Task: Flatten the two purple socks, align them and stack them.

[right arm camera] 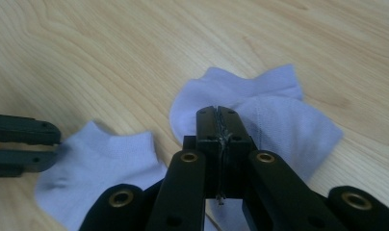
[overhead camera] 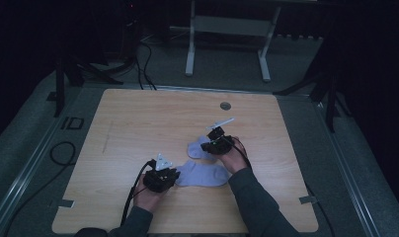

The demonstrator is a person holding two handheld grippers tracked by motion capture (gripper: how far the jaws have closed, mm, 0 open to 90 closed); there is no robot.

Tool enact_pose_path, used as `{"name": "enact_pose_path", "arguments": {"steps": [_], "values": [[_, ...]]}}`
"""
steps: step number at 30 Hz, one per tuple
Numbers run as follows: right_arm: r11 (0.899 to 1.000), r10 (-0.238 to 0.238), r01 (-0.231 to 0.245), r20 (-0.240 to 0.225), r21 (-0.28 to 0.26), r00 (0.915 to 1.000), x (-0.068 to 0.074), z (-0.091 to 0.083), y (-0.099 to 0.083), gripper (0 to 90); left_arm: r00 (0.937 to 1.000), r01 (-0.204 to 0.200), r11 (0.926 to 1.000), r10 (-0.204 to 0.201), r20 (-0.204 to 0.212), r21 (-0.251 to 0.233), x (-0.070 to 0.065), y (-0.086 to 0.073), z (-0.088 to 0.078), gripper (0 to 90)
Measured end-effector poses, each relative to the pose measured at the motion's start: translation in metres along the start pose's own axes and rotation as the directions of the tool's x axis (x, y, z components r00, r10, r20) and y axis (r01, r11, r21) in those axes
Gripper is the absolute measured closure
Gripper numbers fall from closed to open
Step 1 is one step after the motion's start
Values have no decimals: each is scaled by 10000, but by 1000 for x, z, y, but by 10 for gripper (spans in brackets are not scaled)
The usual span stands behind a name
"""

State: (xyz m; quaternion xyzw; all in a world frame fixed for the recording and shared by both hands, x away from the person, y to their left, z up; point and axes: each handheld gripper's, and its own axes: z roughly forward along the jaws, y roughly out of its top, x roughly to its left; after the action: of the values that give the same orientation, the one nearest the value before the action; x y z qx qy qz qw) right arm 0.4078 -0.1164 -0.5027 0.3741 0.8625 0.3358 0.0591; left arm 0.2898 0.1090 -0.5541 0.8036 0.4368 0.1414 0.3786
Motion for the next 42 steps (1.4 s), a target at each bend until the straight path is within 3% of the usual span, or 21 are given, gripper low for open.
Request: {"name": "enact_pose_path", "arguments": {"steps": [1,3,16,23,26,30,36,42], "values": [[9995,239,-244,-259,-175,9994,-6,-6,-3,887,10000,6,10000,-6,5,-13,0,0,0,757],[9984,437,-448,-315,-349,9985,-13,-13,-7,887,10000,-35,10000,35,-4,-17,0,0,0,752],[9876,1477,-1459,296,-578,9886,-52,-43,-40,877,10000,-40,10000,40,-41,10,-1,0,0,743],[9907,1350,-1320,1078,-344,9850,-57,-51,-53,871,10000,-49,10000,49,-24,8,-1,0,0,742],[9928,1169,-1198,1713,69,9783,-59,-50,-61,865,10000,-53,10000,53,-46,-4,-1,0,0,742],[9920,1129,-1223,2169,303,9696,-61,-51,-67,861,10000,-26,10000,26,-46,-2,-1,0,0,741],[9914,1261,-1308,2343,44,9639,-64,-60,-65,815,10000,-29,10000,29,-57,7,-1,0,0,740],[9972,748,-734,2010,-143,9767,-54,-61,-51,718,9999,75,10000,-76,90,63,0,0,0,727]]}}
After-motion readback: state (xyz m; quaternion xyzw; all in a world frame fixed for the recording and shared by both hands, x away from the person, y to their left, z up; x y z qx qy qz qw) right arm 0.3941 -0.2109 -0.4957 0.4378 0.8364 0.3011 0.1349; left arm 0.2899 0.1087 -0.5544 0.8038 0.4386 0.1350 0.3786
